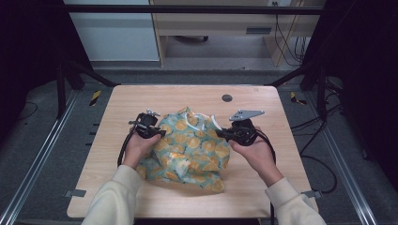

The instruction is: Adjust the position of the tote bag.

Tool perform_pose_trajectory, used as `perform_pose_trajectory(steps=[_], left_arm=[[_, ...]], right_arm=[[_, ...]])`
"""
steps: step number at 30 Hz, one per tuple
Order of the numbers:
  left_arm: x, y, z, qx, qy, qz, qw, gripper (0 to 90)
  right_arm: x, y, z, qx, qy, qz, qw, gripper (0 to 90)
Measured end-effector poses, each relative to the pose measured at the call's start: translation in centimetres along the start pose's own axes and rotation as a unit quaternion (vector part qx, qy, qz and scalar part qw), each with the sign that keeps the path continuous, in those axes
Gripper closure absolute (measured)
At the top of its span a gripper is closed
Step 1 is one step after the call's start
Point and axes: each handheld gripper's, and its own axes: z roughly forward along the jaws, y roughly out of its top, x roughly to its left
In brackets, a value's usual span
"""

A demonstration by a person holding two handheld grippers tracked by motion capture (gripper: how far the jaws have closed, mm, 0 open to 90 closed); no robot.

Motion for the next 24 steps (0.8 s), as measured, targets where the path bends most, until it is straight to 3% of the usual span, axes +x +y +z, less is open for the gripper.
perform_pose_trajectory(steps=[1,6,11,24], left_arm=[[0.0,0.0,0.0,0.002,-0.003,0.003,1.0,78.5],[-0.1,-0.1,-0.1,0.001,-0.009,0.012,0.9999,89.4],[-0.2,-0.3,-0.5,-0.015,-0.002,0.017,0.9997,90.0],[-0.2,-0.3,-1.0,-0.021,-0.002,0.025,0.9995,90.0]], right_arm=[[-0.1,0.0,-0.1,-0.001,-0.001,0.002,1.0,87.4],[-0.4,-0.1,-0.3,-0.001,-0.004,0.003,1.0,87.4],[-1.0,-0.3,-0.6,-0.002,-0.009,0.007,0.9999,87.5],[-1.1,-0.3,-0.6,-0.004,-0.009,0.012,0.9999,87.5]])
